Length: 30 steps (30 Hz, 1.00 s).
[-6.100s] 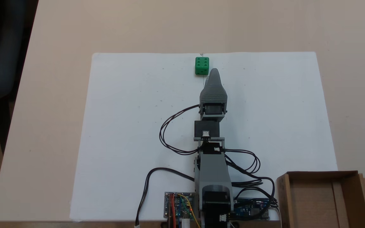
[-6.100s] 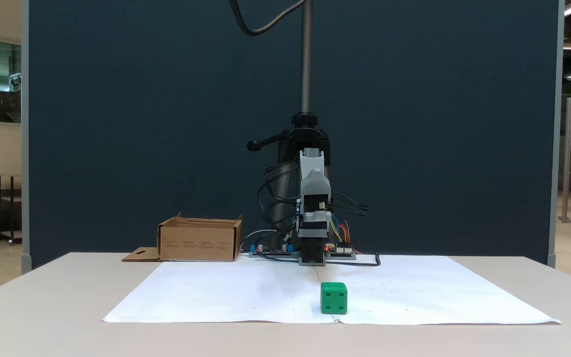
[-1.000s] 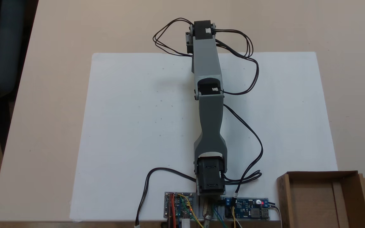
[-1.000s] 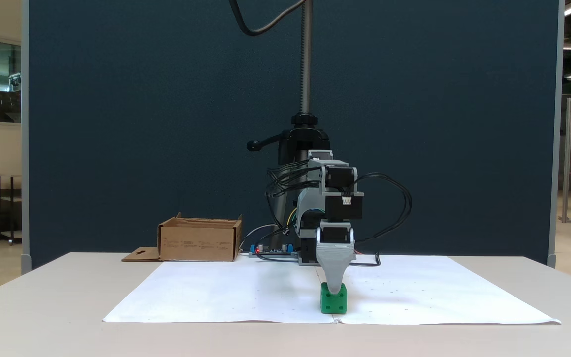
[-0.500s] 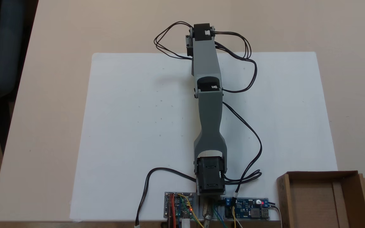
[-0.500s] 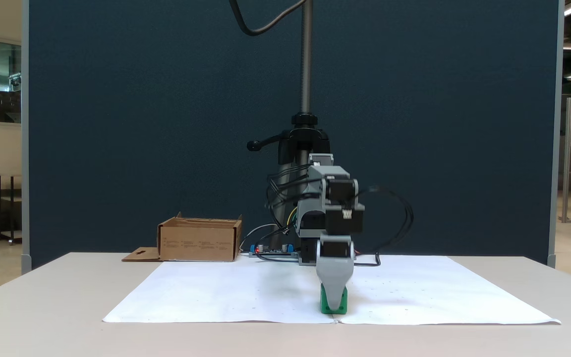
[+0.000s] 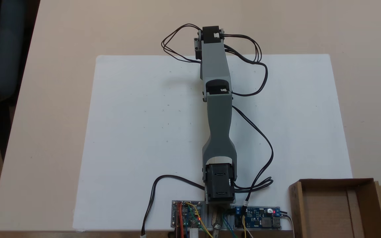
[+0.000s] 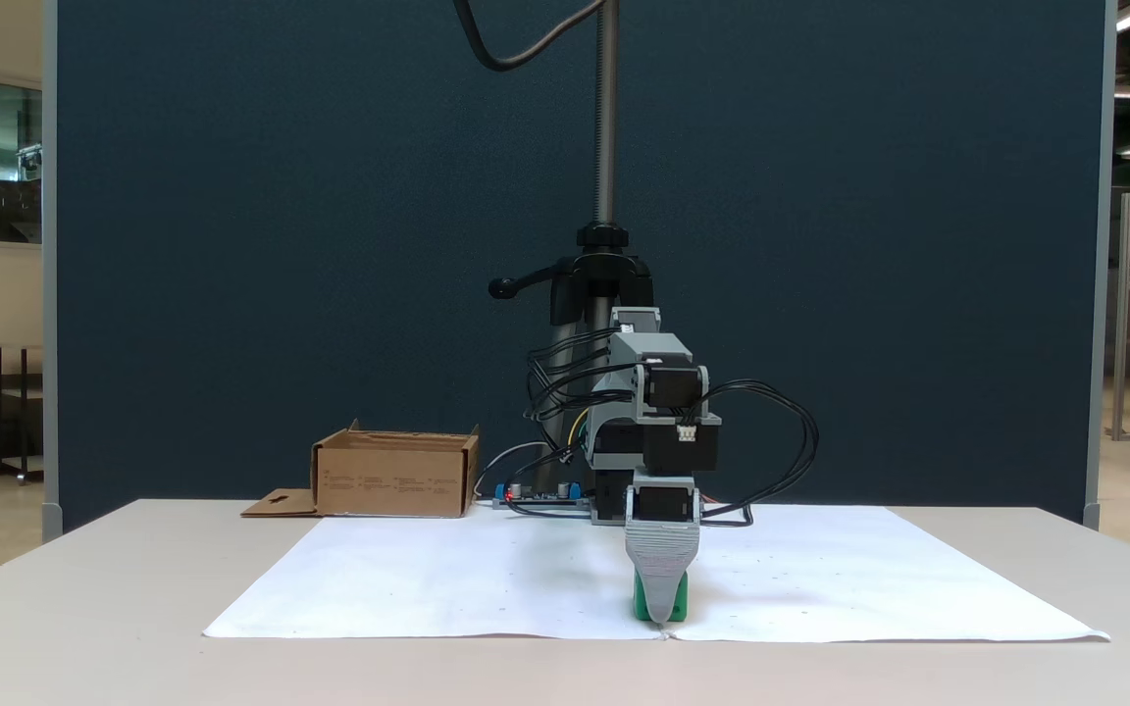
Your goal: Grasp a green dice and put it in the bin.
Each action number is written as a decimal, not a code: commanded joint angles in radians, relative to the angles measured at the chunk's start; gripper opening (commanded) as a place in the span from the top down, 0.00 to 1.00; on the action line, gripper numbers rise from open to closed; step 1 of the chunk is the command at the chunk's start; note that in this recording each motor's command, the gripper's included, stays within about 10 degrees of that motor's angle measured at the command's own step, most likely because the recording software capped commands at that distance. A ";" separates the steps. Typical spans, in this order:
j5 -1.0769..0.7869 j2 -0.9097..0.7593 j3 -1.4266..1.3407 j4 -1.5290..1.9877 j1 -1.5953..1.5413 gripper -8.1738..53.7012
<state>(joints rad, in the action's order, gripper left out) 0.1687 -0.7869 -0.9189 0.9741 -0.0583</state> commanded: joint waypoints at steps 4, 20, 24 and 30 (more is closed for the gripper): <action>0.072 -0.031 0.060 -0.017 0.008 0.26; 0.072 -0.031 0.060 -0.002 0.032 0.59; 0.072 -0.037 0.060 -0.002 0.048 0.68; 0.072 -0.075 0.060 0.000 0.075 0.68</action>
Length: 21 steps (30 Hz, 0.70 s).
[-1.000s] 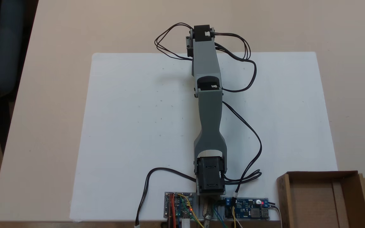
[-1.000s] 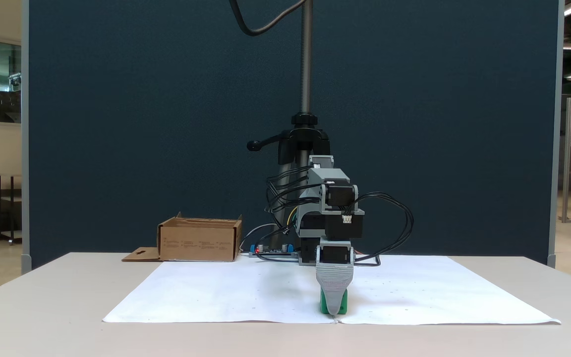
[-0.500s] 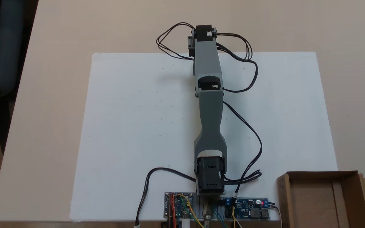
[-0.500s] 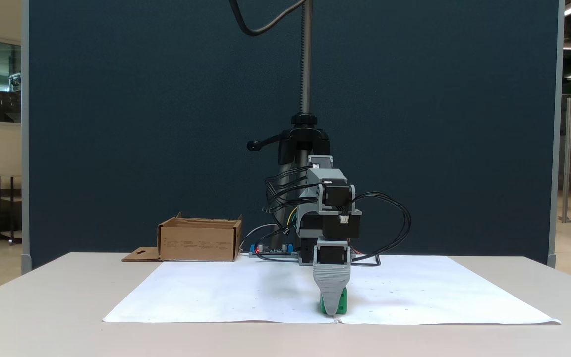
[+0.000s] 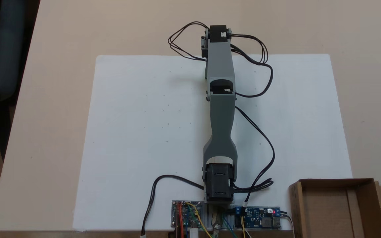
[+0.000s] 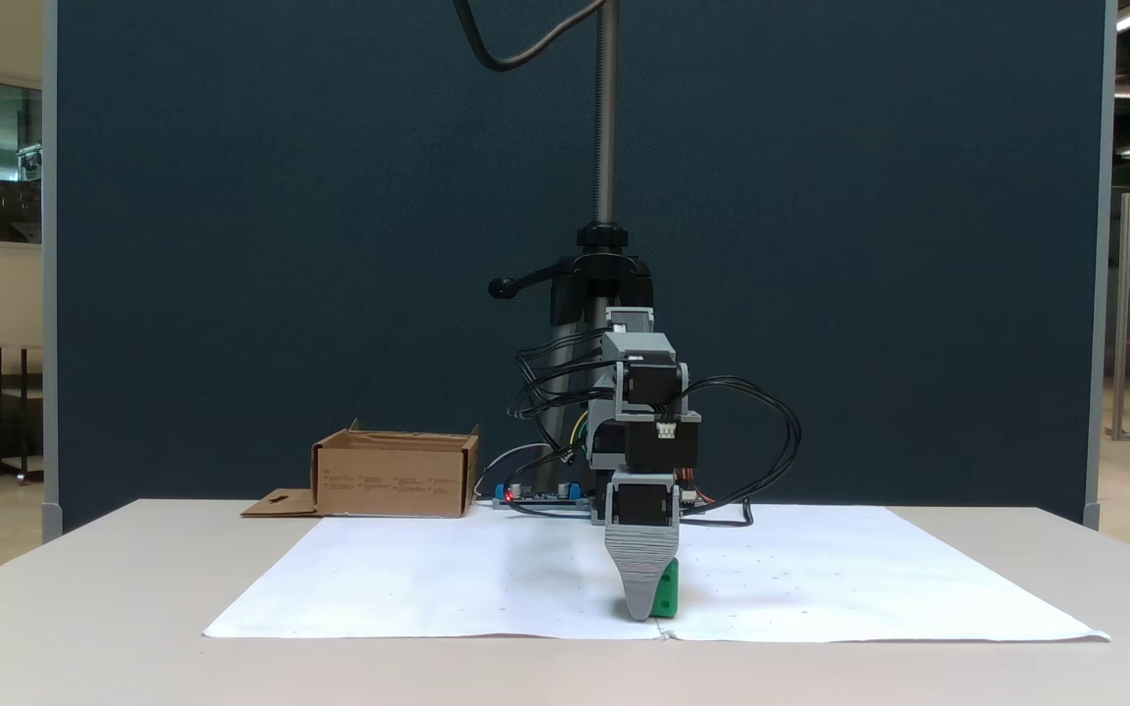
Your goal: Grasp a green dice and put it in the bin.
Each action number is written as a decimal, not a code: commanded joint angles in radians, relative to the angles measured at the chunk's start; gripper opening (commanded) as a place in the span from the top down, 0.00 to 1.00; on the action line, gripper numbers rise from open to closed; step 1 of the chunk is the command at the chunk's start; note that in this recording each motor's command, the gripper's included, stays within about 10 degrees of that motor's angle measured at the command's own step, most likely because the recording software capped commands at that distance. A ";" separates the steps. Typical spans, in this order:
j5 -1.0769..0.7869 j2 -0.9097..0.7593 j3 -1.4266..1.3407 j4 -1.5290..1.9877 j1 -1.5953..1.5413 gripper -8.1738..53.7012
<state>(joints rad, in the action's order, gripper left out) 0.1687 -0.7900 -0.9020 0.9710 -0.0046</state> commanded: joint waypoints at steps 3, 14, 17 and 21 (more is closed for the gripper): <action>0.072 -0.110 0.043 0.006 0.048 0.68; 0.048 -0.482 0.020 0.048 0.436 0.68; 0.018 -0.555 0.018 0.110 0.560 0.68; -0.031 -0.644 0.020 0.210 0.721 0.68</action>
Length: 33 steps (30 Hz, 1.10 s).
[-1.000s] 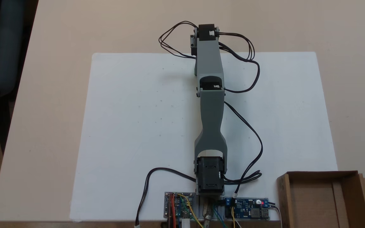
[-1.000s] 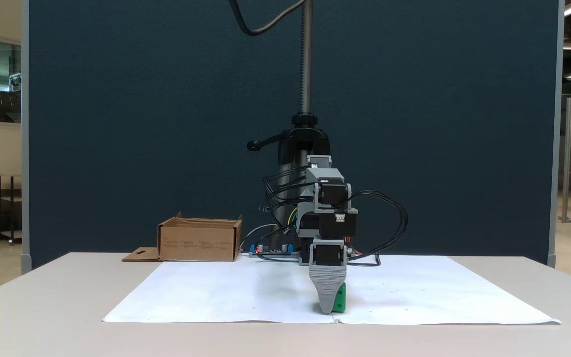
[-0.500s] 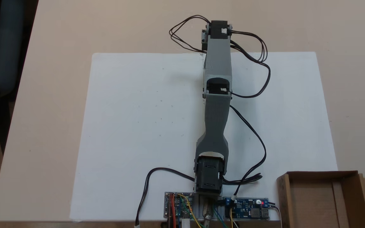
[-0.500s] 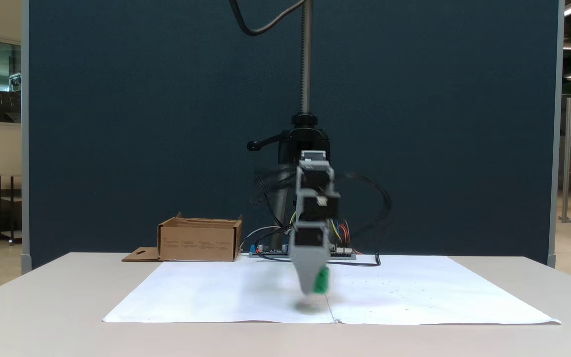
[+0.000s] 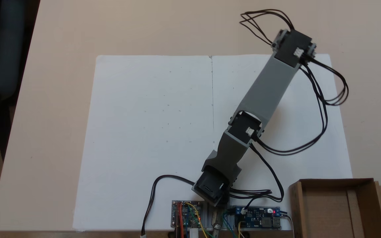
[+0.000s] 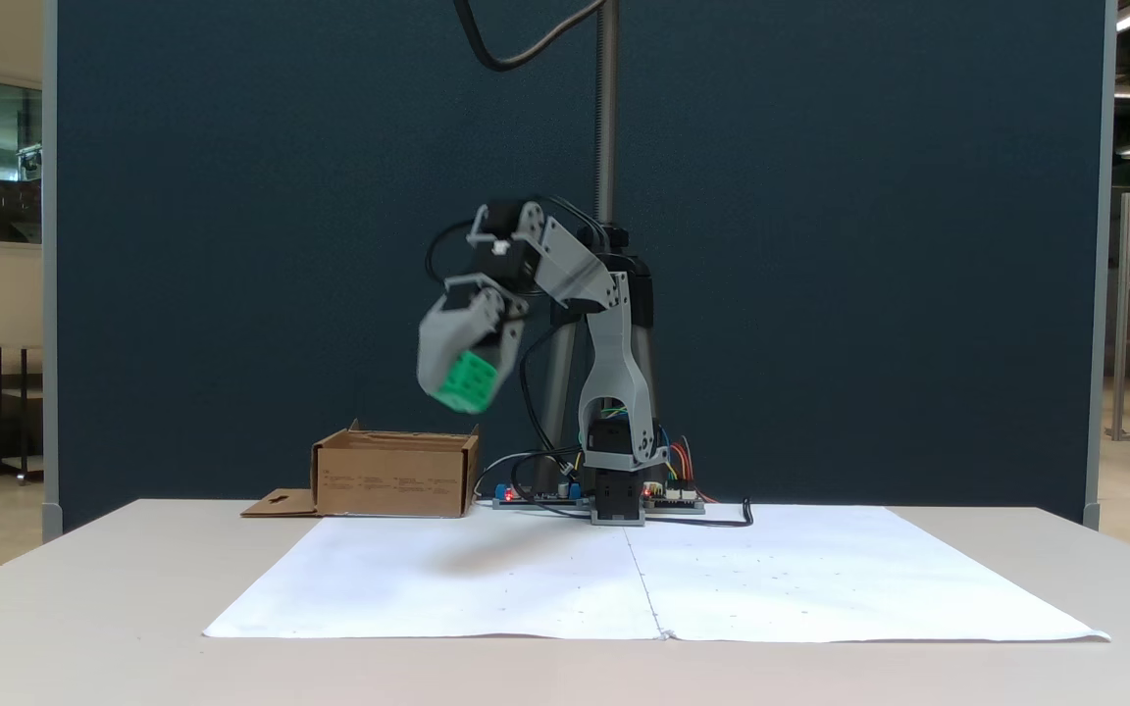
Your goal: Grasp a green dice and put it in the bin.
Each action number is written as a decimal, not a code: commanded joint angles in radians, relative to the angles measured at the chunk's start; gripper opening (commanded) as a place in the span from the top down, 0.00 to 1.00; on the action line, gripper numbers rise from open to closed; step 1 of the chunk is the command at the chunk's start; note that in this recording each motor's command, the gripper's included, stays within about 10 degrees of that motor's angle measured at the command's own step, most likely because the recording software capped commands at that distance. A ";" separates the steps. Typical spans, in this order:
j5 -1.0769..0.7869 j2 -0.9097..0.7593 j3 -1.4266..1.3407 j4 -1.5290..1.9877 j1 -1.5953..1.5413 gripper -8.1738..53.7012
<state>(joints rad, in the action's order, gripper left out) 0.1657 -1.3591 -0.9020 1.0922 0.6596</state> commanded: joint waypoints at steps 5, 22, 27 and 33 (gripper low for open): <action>-0.138 -0.144 0.020 0.181 0.299 0.68; -0.580 -0.097 -0.017 0.293 1.017 0.68; -0.684 -0.057 -0.109 0.201 1.123 0.68; -0.712 -0.054 -0.313 0.008 1.157 0.68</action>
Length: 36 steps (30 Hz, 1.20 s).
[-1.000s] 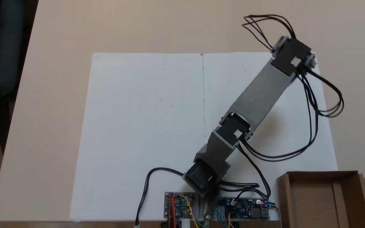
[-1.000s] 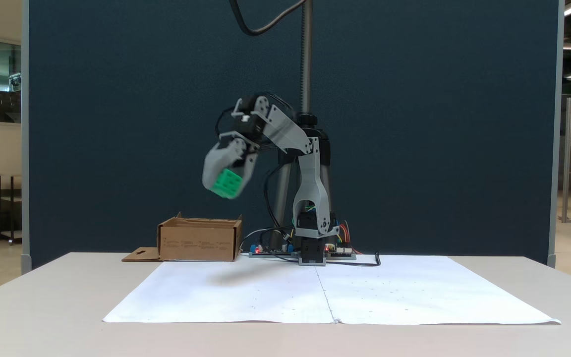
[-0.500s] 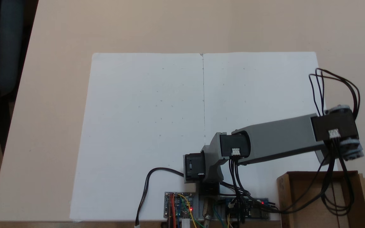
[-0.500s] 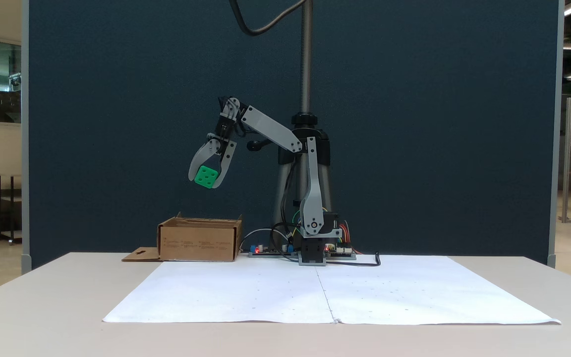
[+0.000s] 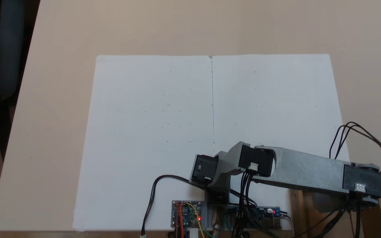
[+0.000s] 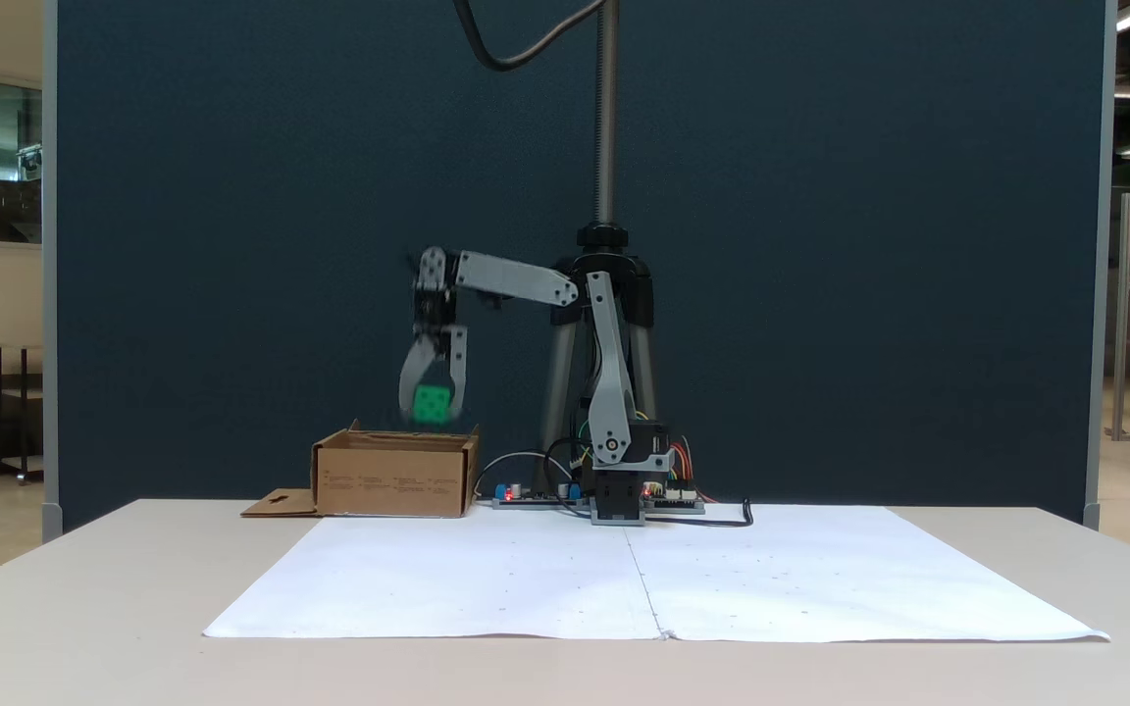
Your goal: Grasp a green dice and put it in the bin.
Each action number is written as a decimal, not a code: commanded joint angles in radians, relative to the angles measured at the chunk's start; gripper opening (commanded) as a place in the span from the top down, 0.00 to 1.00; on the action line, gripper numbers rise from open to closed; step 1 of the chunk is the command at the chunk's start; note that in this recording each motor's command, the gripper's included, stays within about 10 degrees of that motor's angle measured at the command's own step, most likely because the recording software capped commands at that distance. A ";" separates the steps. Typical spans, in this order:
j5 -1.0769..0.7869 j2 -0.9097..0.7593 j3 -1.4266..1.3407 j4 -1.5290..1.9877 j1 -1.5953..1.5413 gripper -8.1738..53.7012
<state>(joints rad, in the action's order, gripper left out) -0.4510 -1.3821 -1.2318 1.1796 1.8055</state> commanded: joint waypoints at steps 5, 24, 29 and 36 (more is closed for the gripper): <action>-0.092 -0.032 -0.069 -0.127 -0.008 0.47; 0.219 -0.080 0.002 -0.423 -0.100 0.34; 0.405 -0.092 0.212 -0.514 -0.261 0.34; 0.647 -0.129 0.293 -0.557 -0.627 0.22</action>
<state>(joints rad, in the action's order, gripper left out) 0.0629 -1.4603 -0.9802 0.6934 1.2487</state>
